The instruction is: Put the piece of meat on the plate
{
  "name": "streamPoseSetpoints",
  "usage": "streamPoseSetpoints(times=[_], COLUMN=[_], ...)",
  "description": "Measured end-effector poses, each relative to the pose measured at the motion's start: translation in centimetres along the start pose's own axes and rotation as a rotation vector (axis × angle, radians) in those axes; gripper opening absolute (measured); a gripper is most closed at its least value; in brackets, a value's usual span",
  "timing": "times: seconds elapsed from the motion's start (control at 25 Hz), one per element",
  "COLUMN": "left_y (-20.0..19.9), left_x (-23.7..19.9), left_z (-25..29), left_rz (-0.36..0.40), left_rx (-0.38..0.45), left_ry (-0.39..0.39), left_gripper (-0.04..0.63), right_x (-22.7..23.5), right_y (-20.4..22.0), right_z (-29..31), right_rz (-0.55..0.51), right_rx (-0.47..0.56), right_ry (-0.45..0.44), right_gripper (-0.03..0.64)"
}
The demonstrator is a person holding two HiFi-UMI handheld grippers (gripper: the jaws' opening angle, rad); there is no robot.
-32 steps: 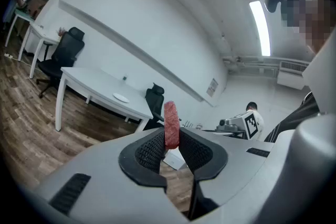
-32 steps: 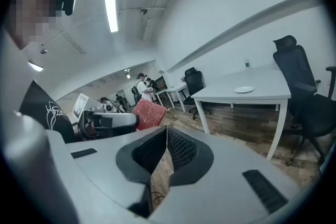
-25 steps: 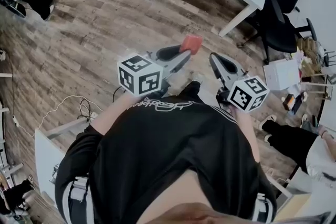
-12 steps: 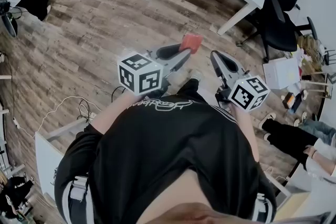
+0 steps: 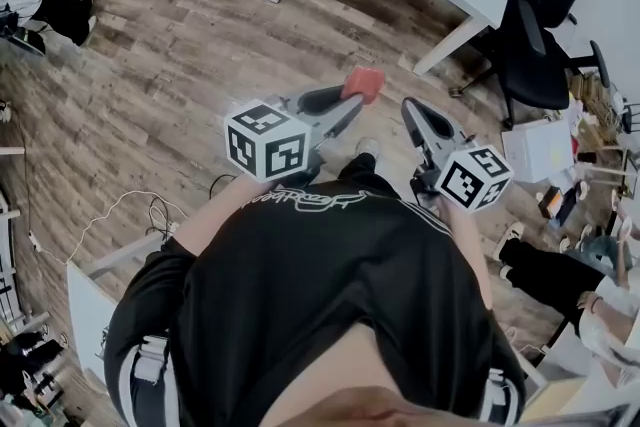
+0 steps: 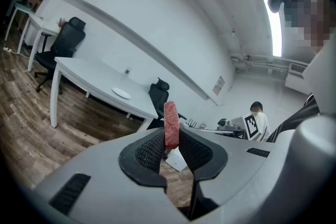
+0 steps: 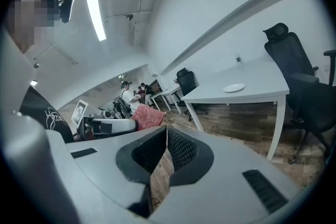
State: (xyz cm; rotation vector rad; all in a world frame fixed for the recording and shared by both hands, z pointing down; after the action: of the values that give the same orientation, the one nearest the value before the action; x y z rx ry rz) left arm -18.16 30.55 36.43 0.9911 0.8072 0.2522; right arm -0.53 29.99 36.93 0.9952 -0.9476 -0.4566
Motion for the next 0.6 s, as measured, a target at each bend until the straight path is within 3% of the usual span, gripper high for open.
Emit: streamPoseSetpoints(times=[0.4,0.6], left_y=[-5.5,-8.3], left_x=[-1.5,-2.2], left_z=[11.0,19.2], left_rz=[-0.025,-0.042], left_rx=[-0.018,-0.047], left_ry=[-0.022,-0.026], left_gripper=[0.084,0.084], right_x=[10.8,18.3], right_y=[-6.0,-9.6], right_z=[0.9,0.7], right_rz=[0.033,0.060], right_rx=[-0.019,-0.032], right_ry=[-0.021,-0.017], right_gripper=[0.012,0.012])
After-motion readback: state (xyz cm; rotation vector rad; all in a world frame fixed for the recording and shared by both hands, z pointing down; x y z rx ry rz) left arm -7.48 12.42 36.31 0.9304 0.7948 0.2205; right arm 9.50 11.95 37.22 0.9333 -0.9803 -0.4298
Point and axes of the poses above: the fingertips, and each gripper's own axes: z forward along the fingers, x to its right, y out of its underside, the point moved 6 cm from there along -z, backward along the fingers, and after that the axes turned 8 degrees about -y, right-handed, at the moved point
